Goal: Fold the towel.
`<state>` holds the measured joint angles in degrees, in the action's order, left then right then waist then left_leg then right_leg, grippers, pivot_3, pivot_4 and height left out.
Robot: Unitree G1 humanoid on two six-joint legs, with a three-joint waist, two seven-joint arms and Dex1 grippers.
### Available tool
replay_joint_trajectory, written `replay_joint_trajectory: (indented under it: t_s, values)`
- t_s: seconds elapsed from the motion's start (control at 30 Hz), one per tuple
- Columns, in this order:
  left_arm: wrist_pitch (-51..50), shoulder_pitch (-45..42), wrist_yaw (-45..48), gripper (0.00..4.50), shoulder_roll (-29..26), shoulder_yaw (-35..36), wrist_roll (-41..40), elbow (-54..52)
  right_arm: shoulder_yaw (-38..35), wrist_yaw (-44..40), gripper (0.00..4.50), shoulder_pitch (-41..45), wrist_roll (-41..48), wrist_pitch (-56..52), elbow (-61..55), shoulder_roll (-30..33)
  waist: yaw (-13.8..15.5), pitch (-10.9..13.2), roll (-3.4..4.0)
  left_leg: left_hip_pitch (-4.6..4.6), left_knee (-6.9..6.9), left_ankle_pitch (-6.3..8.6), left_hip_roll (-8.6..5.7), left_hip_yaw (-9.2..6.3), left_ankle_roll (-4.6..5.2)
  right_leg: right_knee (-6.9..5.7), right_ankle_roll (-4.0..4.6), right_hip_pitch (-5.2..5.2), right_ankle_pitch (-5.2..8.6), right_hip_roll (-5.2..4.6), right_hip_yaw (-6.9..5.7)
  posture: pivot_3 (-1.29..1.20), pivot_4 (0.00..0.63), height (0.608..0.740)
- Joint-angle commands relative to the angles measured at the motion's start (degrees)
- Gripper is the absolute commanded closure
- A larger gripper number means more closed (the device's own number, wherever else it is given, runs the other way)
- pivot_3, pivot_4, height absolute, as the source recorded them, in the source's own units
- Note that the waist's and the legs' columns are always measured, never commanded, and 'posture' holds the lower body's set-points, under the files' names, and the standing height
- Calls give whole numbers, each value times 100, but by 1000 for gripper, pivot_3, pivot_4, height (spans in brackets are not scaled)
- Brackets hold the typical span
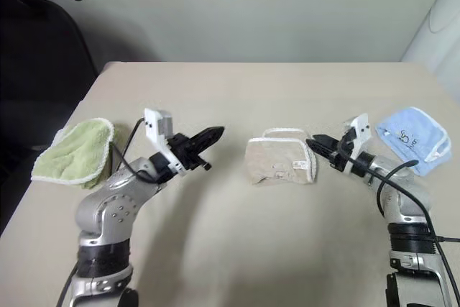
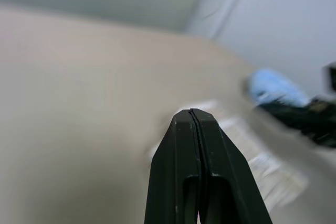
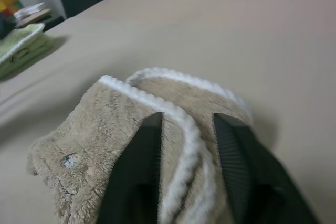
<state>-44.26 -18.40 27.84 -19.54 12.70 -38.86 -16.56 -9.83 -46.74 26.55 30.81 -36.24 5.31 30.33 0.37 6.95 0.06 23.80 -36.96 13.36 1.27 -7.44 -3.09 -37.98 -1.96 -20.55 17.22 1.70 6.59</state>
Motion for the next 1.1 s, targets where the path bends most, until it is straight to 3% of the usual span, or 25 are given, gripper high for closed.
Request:
replay_joint_trajectory:
  t_s: [0.03, 0.2, 0.5, 0.87, 1.0, 1.1]
  values:
    - [-73, 274, -102, 4500, -104, 131, -189, -469, -203, -38, 1611, 178, 393, -561, 61, 86, 15, 1, -2, 1, -1, 0, 0, -2, 0, 0, 0, 0, 0, 0, -1, 0, 150, 740]
    - [-71, 768, -294, 4500, -75, 152, -288, -771, -165, 129, 19, 546, 317, -917, 830, 31, 22, 2, -2, 1, -3, 0, -1, -2, 0, -4, 0, 1, 0, 0, -1, 0, 150, 740]
    - [-54, 977, -634, 4500, 65, 89, -494, -1030, 389, -250, 19, 695, 34, -1008, 1465, -67, -4, 1, -3, 0, -2, 0, -1, -2, 1, -6, 1, -1, 0, 0, -3, 0, 150, 740]
    - [-39, 909, -720, 4500, 56, -10, -591, -983, 785, -433, 19, 667, -36, -1025, 1208, -347, -52, -2, -8, -9, 2, 1, 3, -2, 1, -6, 1, 3, 0, 5, -3, 0, 150, 740]
    - [-36, 901, -734, 4500, 61, -38, -582, -972, 841, -415, 852, 602, -127, -981, 1094, -346, -57, -2, -7, -10, 3, 1, 3, -2, 1, -6, 1, 3, 0, 5, -4, 0, 150, 740]
    - [-21, 897, -745, 4500, 86, -55, -577, -956, 785, -392, 1913, 549, -140, -937, 1060, -309, -56, -2, -7, -10, 3, 1, 3, -2, 1, -6, 1, 4, 0, 5, -4, 0, 150, 740]
